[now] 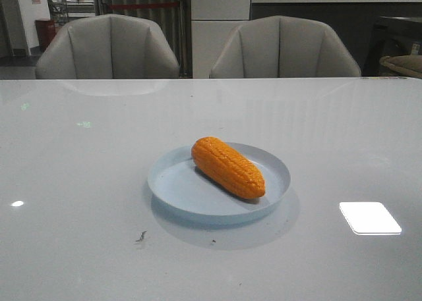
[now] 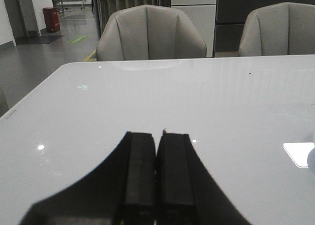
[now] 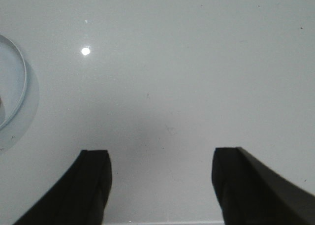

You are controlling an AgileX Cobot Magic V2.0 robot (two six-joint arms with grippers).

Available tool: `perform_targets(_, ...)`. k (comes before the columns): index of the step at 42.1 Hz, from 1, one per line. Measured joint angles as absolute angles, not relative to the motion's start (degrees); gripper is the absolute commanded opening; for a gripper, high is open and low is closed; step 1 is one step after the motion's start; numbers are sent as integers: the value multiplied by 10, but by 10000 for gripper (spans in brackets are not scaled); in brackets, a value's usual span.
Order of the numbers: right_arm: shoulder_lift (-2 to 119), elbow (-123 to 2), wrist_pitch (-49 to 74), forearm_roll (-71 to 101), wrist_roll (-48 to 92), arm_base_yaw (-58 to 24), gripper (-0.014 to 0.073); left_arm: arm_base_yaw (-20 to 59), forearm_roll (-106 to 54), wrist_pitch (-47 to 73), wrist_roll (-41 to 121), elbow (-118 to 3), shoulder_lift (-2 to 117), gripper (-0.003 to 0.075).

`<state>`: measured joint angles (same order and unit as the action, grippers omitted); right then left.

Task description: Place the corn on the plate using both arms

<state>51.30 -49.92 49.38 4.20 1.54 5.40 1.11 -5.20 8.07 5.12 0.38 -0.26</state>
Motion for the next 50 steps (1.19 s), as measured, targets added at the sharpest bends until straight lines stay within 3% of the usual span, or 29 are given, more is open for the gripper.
perform_targets(6,510,-480,478,37,15,54,507,11,-52,82,51,4,-3,90)
perform_targets(17,410,-361,318,42,15,45,38,11,-52,82,51,4,-3,90)
perform_targets(27,241,-209,157,24,15,-16,64,11,-52,82,51,4,-3,90)
perform_targets(39,9,-7,135,20,15,-27,62,11,-52,83,51,4,-3,90)
perform_targets(50,-5,17,144,36,15,-28,56,11,-52,83,51,4,-3,90)
